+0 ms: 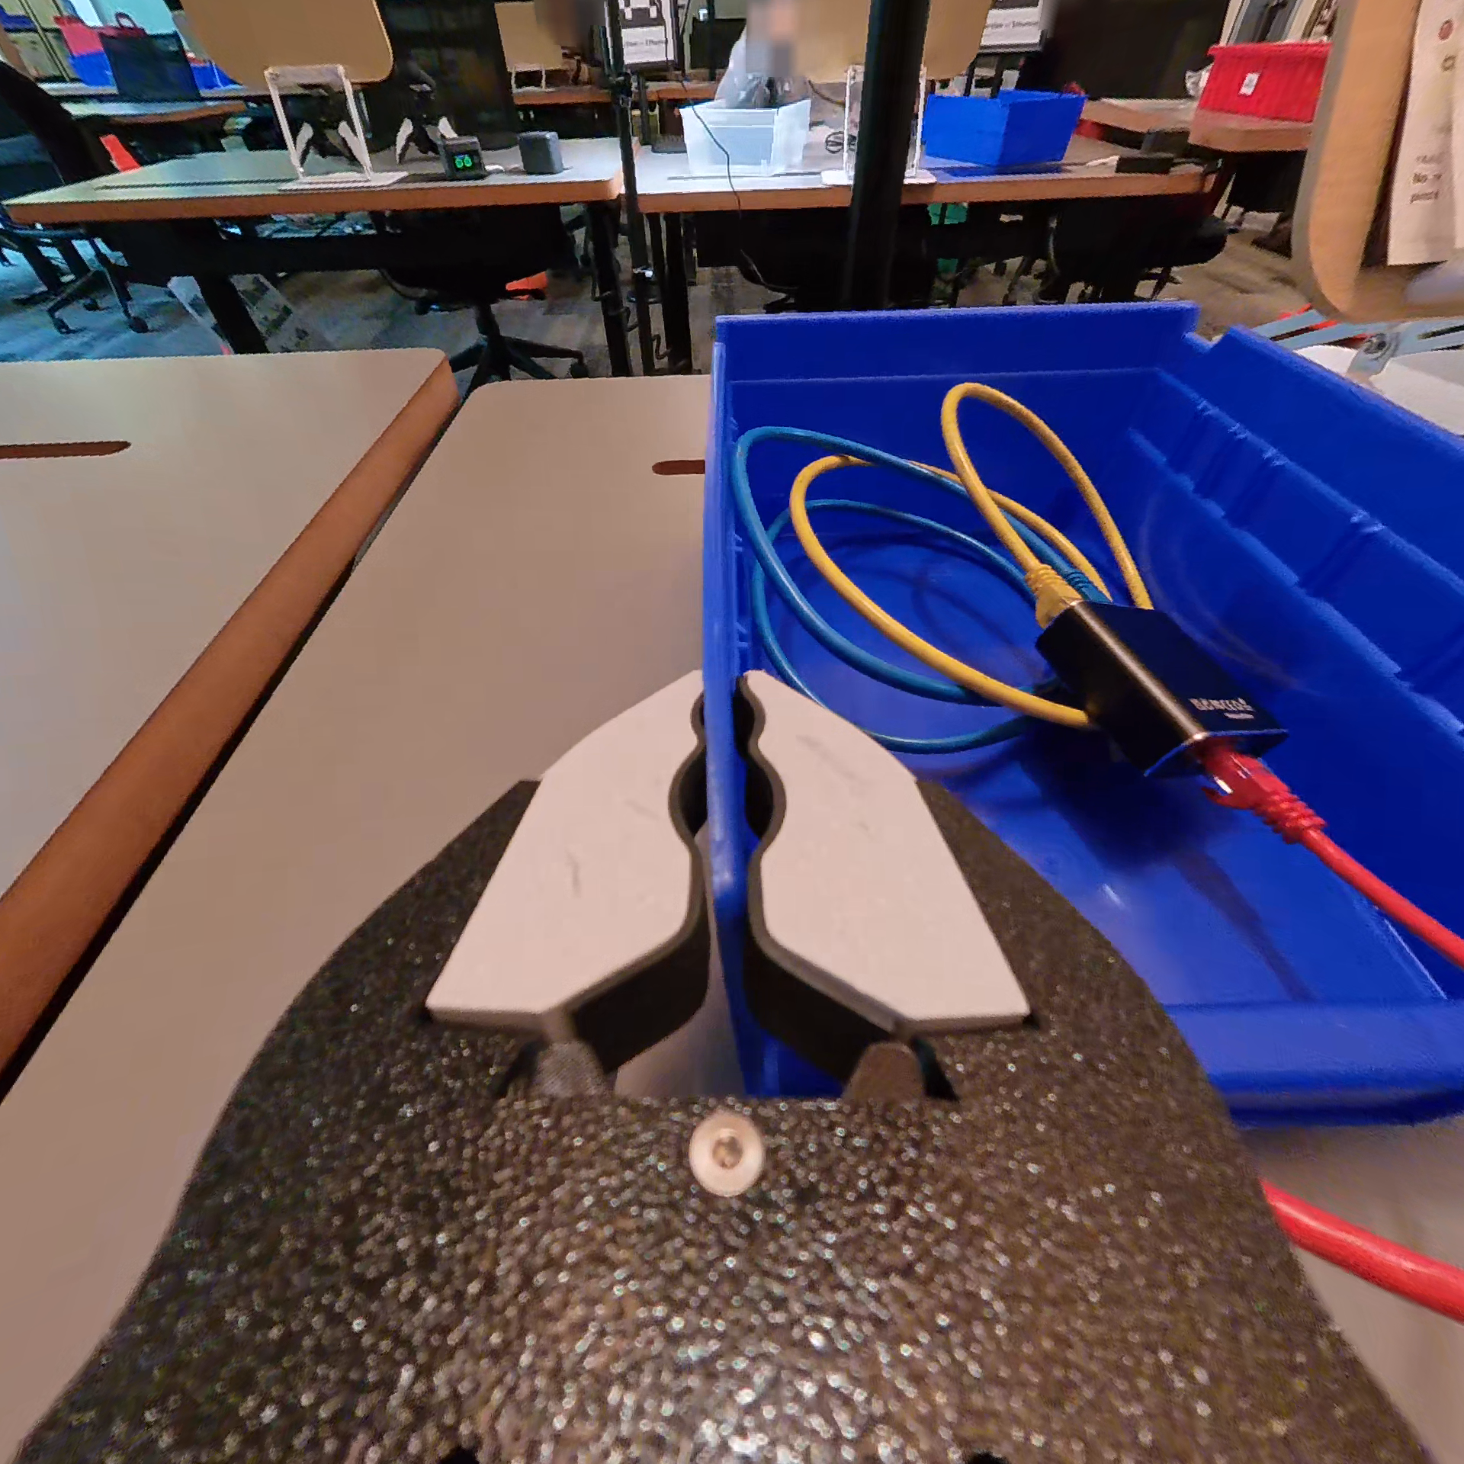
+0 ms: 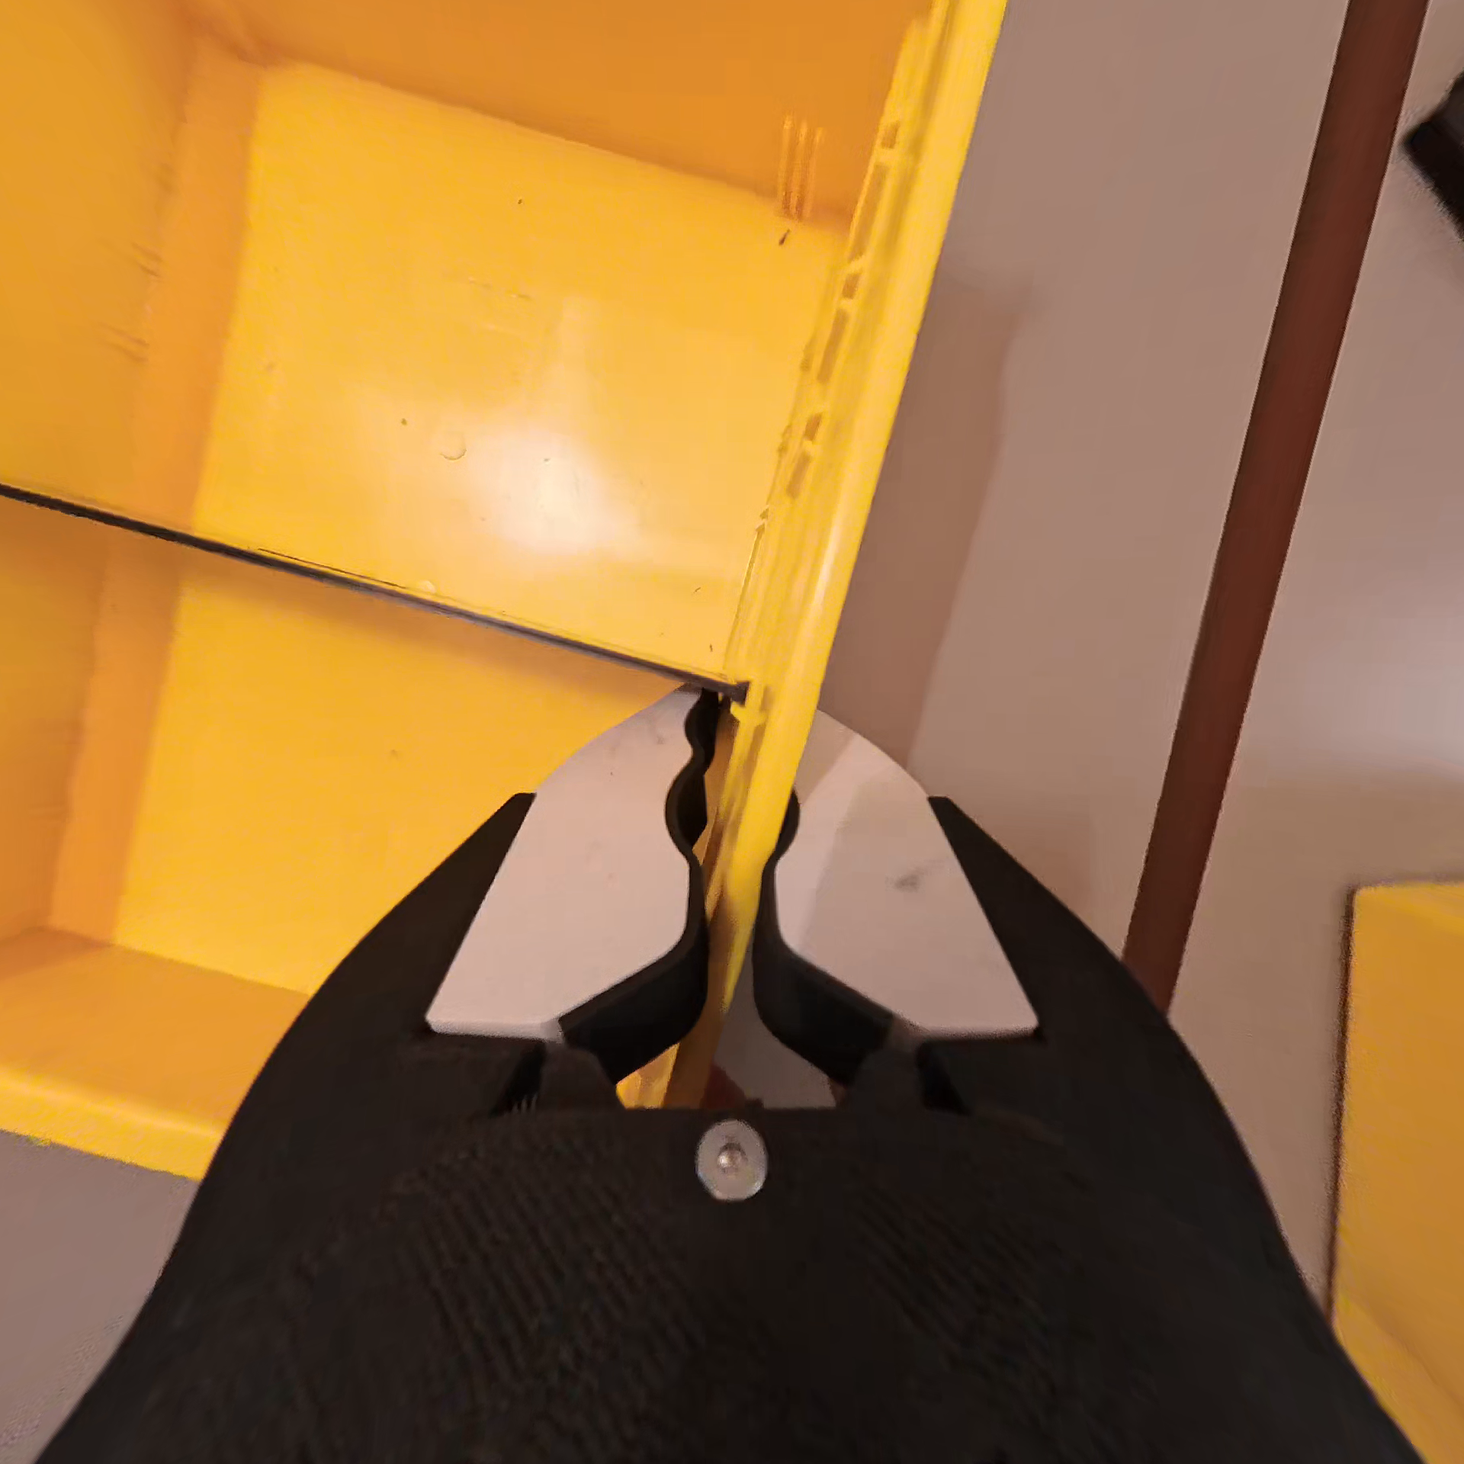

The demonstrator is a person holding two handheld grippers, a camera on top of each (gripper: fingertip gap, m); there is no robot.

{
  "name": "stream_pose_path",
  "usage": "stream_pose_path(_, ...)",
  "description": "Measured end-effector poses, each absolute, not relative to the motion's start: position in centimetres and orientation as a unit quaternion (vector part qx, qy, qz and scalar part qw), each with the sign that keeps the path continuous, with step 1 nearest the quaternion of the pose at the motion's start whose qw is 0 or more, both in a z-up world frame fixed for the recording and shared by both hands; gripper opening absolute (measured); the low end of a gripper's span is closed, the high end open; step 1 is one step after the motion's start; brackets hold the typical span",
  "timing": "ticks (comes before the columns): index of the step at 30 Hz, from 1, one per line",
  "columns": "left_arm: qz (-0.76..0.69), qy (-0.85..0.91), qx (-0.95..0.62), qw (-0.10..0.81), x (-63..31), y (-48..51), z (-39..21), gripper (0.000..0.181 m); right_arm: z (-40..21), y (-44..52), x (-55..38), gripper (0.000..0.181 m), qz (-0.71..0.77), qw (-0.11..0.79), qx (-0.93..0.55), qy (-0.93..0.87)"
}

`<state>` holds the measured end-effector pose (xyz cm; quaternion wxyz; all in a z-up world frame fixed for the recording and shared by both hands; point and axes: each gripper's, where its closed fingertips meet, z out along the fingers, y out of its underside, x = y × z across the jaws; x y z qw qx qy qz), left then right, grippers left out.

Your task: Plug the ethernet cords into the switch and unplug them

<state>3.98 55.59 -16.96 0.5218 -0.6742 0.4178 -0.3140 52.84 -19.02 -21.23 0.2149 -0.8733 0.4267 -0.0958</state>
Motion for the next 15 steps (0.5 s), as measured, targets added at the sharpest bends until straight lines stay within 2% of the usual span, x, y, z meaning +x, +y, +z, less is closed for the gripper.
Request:
stream_pose_path(4,-0.311,0.401,-0.686,0.522,3.8,55.7,-17.0,0.005,-20.9,-18.8,54.3,0.013,-0.125,0.224,-0.883,0.393)
stream_pose_path(5,-0.301,0.4,-0.691,0.522,3.7,55.8,-17.0,0.01,-20.5,-19.3,54.9,0.025,-0.157,0.219,-0.882,0.388)
stream_pose_path(7,-0.273,0.406,-0.694,0.529,3.1,55.8,-16.1,0.039,-19.0,-20.1,55.7,0.059,-0.23,0.208,-0.88,0.36)
stream_pose_path(8,-0.257,0.407,-0.694,0.535,2.7,55.7,-15.2,0.052,-17.9,-20.5,55.8,0.069,-0.263,0.206,-0.876,0.348)
stream_pose_path(10,-0.228,0.415,-0.689,0.548,2.4,54.6,-13.0,0.062,-14.9,-20.8,55.5,0.086,-0.328,0.222,-0.86,0.323)
stream_pose_path(12,-0.215,0.448,-0.682,0.536,3.3,52.1,-11.3,0.062,-11.5,-20.9,54.3,0.091,-0.384,0.243,-0.835,0.31)
stream_pose_path(15,-0.212,0.545,-0.684,0.436,6.4,46.6,-12.0,0.061,-7.8,-18.7,50.3,0.091,-0.403,0.295,-0.812,0.3)
